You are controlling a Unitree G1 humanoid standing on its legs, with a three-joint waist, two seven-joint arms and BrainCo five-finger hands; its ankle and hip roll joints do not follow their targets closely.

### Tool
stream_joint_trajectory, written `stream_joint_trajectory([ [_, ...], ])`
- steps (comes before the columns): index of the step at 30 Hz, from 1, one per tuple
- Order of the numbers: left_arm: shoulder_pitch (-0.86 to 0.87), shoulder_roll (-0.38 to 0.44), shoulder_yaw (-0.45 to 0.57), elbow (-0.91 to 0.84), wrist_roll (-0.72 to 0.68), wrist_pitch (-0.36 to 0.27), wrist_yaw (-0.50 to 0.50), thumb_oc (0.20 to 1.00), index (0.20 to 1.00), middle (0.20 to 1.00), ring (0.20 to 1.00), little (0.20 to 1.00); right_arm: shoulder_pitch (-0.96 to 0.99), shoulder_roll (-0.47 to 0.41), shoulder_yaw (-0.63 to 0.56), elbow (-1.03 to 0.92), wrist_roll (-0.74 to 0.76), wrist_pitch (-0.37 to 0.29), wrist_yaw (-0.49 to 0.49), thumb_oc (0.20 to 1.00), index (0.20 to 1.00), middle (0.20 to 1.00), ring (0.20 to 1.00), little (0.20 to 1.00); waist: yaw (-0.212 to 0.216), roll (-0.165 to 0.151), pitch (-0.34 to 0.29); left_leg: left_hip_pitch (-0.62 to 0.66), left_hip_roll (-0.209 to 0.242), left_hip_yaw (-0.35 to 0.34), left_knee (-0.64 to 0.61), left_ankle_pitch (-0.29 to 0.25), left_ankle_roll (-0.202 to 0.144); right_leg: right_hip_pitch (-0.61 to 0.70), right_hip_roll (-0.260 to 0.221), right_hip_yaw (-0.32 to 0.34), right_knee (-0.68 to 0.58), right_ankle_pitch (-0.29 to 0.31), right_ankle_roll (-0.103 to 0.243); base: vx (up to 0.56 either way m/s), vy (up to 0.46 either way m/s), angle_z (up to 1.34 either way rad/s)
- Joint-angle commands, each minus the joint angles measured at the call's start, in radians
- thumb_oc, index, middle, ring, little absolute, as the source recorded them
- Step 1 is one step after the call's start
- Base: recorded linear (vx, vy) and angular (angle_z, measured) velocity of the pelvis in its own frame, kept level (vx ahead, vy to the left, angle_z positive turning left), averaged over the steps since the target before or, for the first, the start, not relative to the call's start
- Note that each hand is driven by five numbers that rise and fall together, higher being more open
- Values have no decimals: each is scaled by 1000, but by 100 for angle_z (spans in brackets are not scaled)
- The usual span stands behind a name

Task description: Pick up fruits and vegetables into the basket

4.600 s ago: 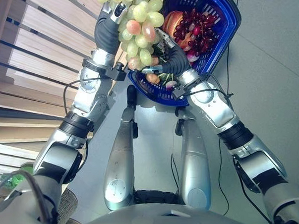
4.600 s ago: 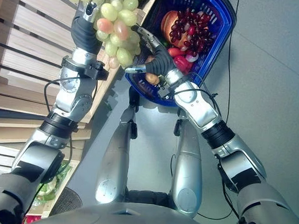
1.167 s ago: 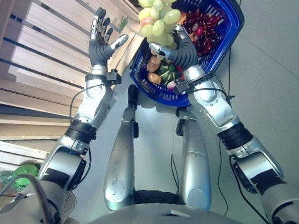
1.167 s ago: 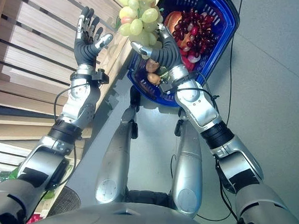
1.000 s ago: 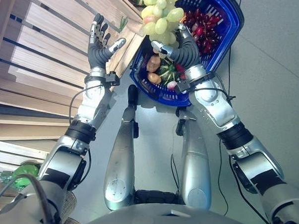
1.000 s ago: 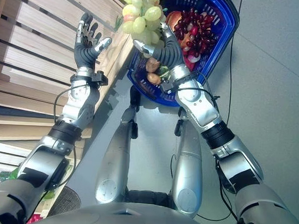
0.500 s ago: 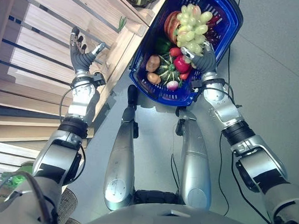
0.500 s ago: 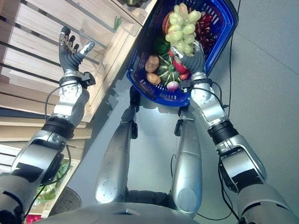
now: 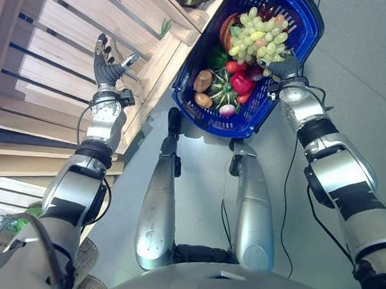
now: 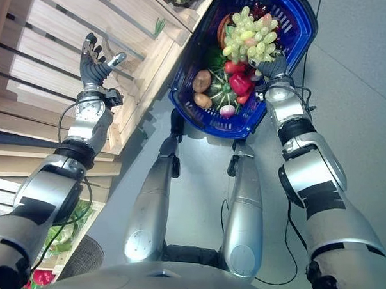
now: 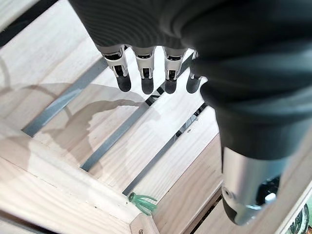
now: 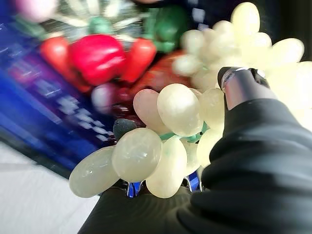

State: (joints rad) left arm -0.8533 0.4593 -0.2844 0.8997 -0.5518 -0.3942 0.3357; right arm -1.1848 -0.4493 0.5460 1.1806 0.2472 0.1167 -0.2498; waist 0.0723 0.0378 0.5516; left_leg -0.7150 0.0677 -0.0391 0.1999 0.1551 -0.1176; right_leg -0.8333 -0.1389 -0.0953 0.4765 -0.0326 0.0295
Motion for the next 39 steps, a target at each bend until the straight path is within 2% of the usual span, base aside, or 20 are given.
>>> stream_joint_trajectory([
  [1, -33, -1, 4, 14, -18, -32, -7, 1000, 1000, 1000, 1000, 1000, -47, -28, 33, 30, -67, 72, 18, 561, 561, 561, 561, 561, 1, 56, -32, -36, -108, 55, 107, -117, 67, 62, 48, -113, -44, -49, -3, -7, -8, 6],
  [2, -36, -6, -5, 11, -14, -33, -2, 1000, 1000, 1000, 1000, 1000, -59, -25, 41, 48, -85, 104, 24, 1000, 1000, 1000, 1000, 1000, 5, 58, -32, -40, -108, 52, 107, -116, 68, 59, 47, -114, -42, -49, -2, -6, -9, 9],
  [5, -42, -14, -14, 5, -12, -31, 3, 1000, 1000, 1000, 1000, 1000, -72, -19, 41, 70, -83, 131, 39, 1000, 1000, 1000, 1000, 1000, 9, 61, -32, -45, -111, 48, 107, -115, 68, 53, 48, -114, -39, -48, -1, -6, -9, 8],
  [13, -37, -20, -12, -6, -10, -26, 8, 1000, 1000, 1000, 1000, 1000, -68, -8, 42, 81, -152, 140, 62, 1000, 1000, 1000, 1000, 1000, 10, 61, -32, -33, -112, 46, 98, -113, 70, 63, 51, -113, -43, -46, 0, -2, -2, 2],
  [24, 2, -17, 8, 2, 7, -19, -11, 1000, 1000, 1000, 1000, 1000, 1, 1, 18, 63, -150, 104, 55, 1000, 1000, 1000, 1000, 1000, -2, 49, -32, 79, -107, 49, 46, -108, 67, 172, 52, -106, -101, -31, 9, 0, 3, 0],
  [29, 47, -11, 16, 5, 27, -6, -30, 1000, 1000, 1000, 1000, 1000, 72, -3, -9, 42, -132, 36, 25, 1000, 1000, 1000, 1000, 1000, -10, 43, -32, 179, -99, 49, 4, -105, 65, 267, 44, -97, -151, -19, 18, 22, 48, -3],
  [33, 141, -3, 14, 6, 80, 42, -55, 1000, 1000, 1000, 1000, 1000, 190, -12, -41, -42, -106, -77, -33, 1000, 1000, 1000, 1000, 1000, -24, 29, -32, 296, -89, 45, -45, -106, 63, 384, 40, -77, -212, -2, 30, 45, 51, -5],
  [36, 229, -7, 9, 17, 125, 75, -53, 1000, 1000, 1000, 1000, 1000, 314, -14, -66, -136, -90, -122, -54, 1000, 1000, 1000, 1000, 1000, -34, 11, -67, 362, -80, 47, -86, -103, 62, 455, 38, -69, -263, 13, 39, 115, 41, -12],
  [37, 300, -11, 17, 29, 151, 92, -63, 1000, 1000, 1000, 1000, 1000, 418, -17, -87, -200, -97, -137, -61, 1000, 1000, 1000, 1000, 1000, -41, -2, -107, 402, -74, 50, -114, -105, 61, 505, 36, -64, -308, 26, 46, 215, 35, -15],
  [39, 384, -19, 20, 44, 187, 108, -83, 1000, 1000, 1000, 1000, 1000, 533, -21, -111, -256, -107, -161, -62, 1000, 1000, 1000, 1000, 1000, -50, -14, -149, 454, -66, 57, -150, -107, 60, 567, 35, -61, -357, 37, 50, 197, 21, -16],
])
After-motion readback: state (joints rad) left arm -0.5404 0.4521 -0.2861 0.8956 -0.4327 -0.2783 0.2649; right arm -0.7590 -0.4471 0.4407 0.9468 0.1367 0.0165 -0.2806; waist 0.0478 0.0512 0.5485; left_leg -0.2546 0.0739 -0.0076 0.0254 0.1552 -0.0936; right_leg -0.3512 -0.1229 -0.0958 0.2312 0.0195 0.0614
